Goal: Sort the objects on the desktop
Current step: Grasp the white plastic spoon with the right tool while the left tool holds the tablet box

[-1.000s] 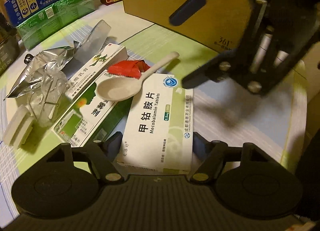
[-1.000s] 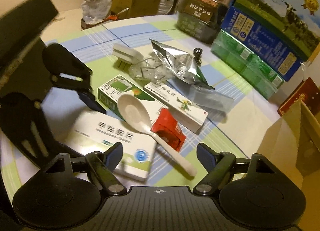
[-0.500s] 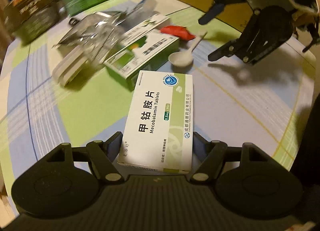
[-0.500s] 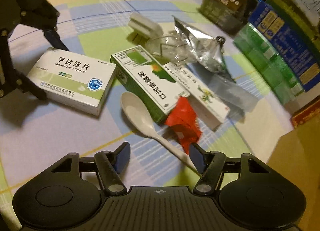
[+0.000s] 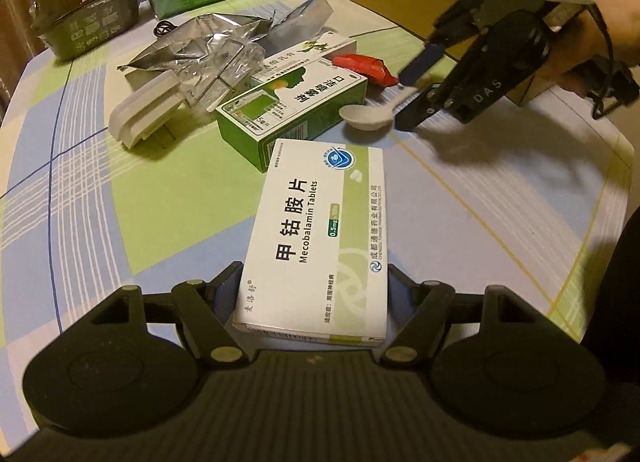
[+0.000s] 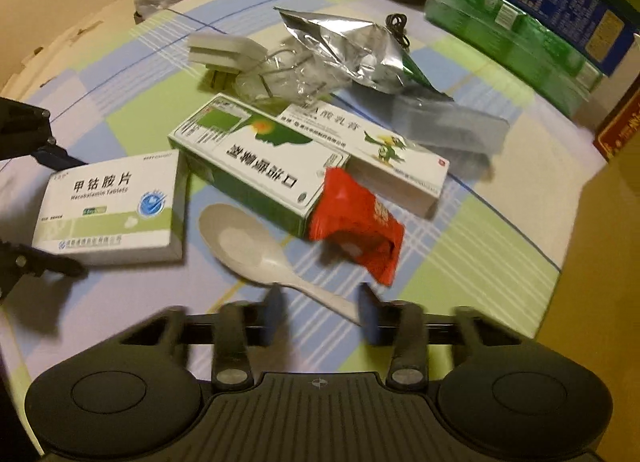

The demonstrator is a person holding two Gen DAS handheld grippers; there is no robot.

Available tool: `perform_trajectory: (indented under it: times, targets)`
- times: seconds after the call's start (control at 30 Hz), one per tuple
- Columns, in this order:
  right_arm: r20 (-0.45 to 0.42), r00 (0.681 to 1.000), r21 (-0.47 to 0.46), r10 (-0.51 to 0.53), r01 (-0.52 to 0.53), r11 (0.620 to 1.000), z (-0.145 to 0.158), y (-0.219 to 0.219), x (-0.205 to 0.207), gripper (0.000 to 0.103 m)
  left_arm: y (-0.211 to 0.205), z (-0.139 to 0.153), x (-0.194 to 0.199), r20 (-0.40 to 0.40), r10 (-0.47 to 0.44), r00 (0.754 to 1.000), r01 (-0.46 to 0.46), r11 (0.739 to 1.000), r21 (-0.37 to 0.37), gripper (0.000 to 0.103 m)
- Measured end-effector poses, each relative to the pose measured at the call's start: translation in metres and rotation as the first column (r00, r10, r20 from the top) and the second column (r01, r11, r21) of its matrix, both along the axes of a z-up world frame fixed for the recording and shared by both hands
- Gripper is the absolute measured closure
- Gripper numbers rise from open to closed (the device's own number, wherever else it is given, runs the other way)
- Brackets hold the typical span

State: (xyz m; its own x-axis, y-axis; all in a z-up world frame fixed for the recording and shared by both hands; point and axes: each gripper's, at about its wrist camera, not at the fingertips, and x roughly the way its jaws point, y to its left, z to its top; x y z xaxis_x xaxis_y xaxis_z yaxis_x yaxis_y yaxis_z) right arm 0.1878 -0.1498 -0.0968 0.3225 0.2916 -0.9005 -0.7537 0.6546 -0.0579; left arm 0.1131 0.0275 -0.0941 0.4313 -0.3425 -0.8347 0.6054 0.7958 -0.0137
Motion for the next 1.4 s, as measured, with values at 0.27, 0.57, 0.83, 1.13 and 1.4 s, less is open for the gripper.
perform_trajectory:
  times: [0.27, 0.57, 0.83, 1.13, 1.4]
  targets:
    - [-0.118, 0.993, 0.081, 0.033, -0.024, 0.996, 0.005, -0.008, -0.032, 0.102, -0.004, 0.003, -0.005, -0.012, 0.024, 1.000, -0.025, 1.000, -0.010, 0.035]
    - [0.066, 0.969, 0.062, 0.236, -0.241, 0.969, 0.004, 0.001, -0.036, 0.047, -0.004, 0.006, -0.006, 0.006, 0.021, 1.000, -0.021, 1.000, -0.005, 0.033]
    - [0.035, 0.950, 0.088, 0.310, -0.312, 0.946, -0.011, 0.017, -0.018, 0.053, -0.006, 0.007, 0.000, 0.024, 0.007, 1.000, -0.007, 1.000, -0.020, 0.027]
    - [-0.110, 0.993, 0.089, -0.051, 0.061, 0.994, -0.001, 0.006, -0.011, 0.098, -0.009, 0.005, 0.001, 0.018, 0.019, 1.000, -0.018, 1.000, -0.015, 0.027]
    - [-0.143, 0.951, 0.165, -0.275, 0.297, 0.941, 0.012, -0.031, -0.014, 0.099, -0.014, 0.011, -0.001, 0.024, 0.029, 0.999, -0.029, 0.999, -0.016, 0.027]
